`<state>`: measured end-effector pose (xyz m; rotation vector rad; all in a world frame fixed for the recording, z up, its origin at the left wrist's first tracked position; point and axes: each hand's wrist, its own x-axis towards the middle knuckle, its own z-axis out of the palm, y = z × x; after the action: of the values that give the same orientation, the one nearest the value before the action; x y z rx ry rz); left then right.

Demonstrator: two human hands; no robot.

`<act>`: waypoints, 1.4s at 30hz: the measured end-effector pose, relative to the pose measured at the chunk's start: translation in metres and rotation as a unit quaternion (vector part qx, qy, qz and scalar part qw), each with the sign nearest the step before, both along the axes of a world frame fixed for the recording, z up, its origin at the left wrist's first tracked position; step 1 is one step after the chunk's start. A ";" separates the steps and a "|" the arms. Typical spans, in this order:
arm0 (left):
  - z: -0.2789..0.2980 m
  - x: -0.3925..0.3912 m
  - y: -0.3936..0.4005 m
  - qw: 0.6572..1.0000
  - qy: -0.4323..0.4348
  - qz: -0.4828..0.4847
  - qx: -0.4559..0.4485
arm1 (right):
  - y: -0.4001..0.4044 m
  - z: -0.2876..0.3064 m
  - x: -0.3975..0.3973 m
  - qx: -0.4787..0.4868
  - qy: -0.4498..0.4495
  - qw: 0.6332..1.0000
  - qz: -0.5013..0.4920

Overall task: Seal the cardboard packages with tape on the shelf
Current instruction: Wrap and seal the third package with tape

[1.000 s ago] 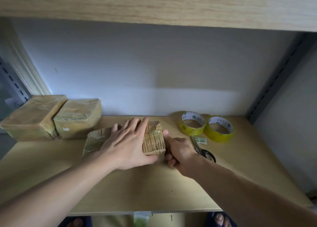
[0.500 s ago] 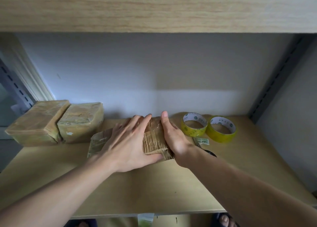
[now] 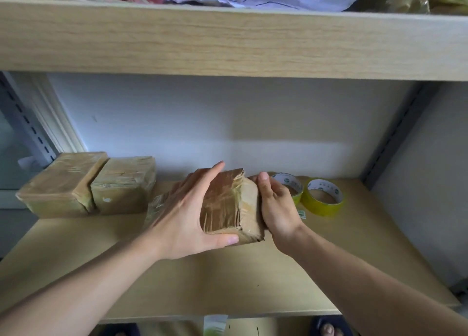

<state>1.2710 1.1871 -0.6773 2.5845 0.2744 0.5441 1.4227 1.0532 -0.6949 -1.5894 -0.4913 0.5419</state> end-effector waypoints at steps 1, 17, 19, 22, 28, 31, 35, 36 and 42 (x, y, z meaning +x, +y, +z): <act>0.001 0.000 0.000 0.999 -0.024 -0.006 -0.026 | -0.002 0.006 0.001 0.012 0.036 0.999 0.008; 0.008 0.021 -0.039 0.973 -0.189 0.019 -0.131 | -0.023 0.080 -0.013 -0.038 -0.319 0.947 0.023; 0.011 0.022 -0.038 0.955 -0.232 0.048 -0.180 | -0.018 0.077 -0.014 0.026 -0.271 0.961 0.041; 0.018 0.027 -0.044 0.916 -0.257 0.028 -0.307 | -0.005 0.069 -0.033 0.037 -0.201 0.976 0.075; 0.031 0.014 -0.019 0.927 -0.188 -0.037 -0.323 | -0.007 0.069 -0.023 0.098 -0.137 0.984 0.051; 0.045 0.003 0.008 0.930 -0.187 -0.043 -0.313 | -0.012 0.073 -0.020 0.125 -0.150 0.972 0.132; 0.051 0.005 0.008 0.928 -0.142 -0.062 -0.338 | -0.006 0.072 -0.028 0.127 -0.173 0.963 0.163; 0.052 0.005 0.007 0.924 -0.133 -0.071 -0.351 | -0.004 0.071 -0.028 0.133 -0.168 0.964 0.156; 0.052 0.004 -0.004 0.925 -0.199 -0.072 -0.317 | -0.001 0.073 -0.036 0.148 -0.167 0.969 0.110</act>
<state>1.2746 1.1834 -0.6257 1.8062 0.0941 0.7622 1.3864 1.0522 -0.6218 -1.3488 -0.9660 0.3453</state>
